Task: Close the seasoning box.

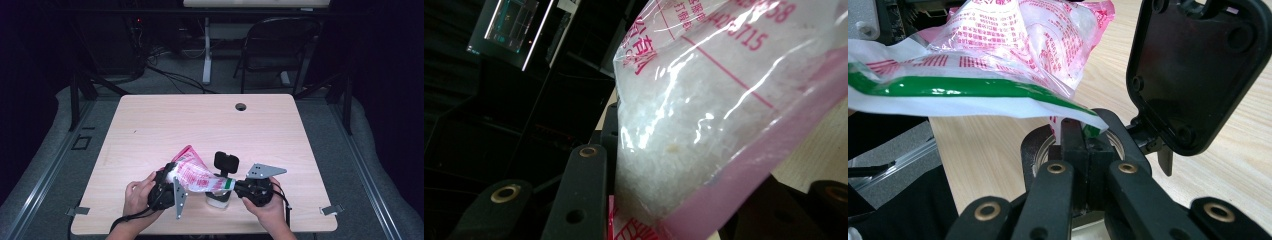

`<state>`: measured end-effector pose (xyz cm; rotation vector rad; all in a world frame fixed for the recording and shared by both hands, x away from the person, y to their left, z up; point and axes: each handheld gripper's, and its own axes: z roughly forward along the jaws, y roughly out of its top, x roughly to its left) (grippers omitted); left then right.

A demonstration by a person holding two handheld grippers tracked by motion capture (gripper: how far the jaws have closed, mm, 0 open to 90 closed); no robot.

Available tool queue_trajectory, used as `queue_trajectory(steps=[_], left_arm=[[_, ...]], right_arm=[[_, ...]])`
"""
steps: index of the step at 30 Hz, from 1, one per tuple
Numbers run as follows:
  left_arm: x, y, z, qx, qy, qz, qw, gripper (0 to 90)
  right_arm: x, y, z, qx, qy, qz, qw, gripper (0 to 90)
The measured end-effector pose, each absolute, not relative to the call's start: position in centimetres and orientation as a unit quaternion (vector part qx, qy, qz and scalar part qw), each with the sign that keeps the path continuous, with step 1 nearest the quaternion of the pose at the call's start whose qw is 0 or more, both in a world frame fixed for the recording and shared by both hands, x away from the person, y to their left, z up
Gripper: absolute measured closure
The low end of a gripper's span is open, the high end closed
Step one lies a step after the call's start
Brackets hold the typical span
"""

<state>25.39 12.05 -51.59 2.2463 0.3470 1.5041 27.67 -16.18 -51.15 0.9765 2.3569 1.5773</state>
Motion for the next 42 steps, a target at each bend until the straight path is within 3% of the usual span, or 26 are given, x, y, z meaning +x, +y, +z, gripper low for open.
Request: queue_trajectory(steps=[42], left_arm=[[24.75, 11.44, -50.61, 0.792, 0.090, 0.574, 0.184, 70.4]], right_arm=[[27.57, -16.08, -51.54, 0.326, 0.793, 0.509, 0.079, 90.0]])
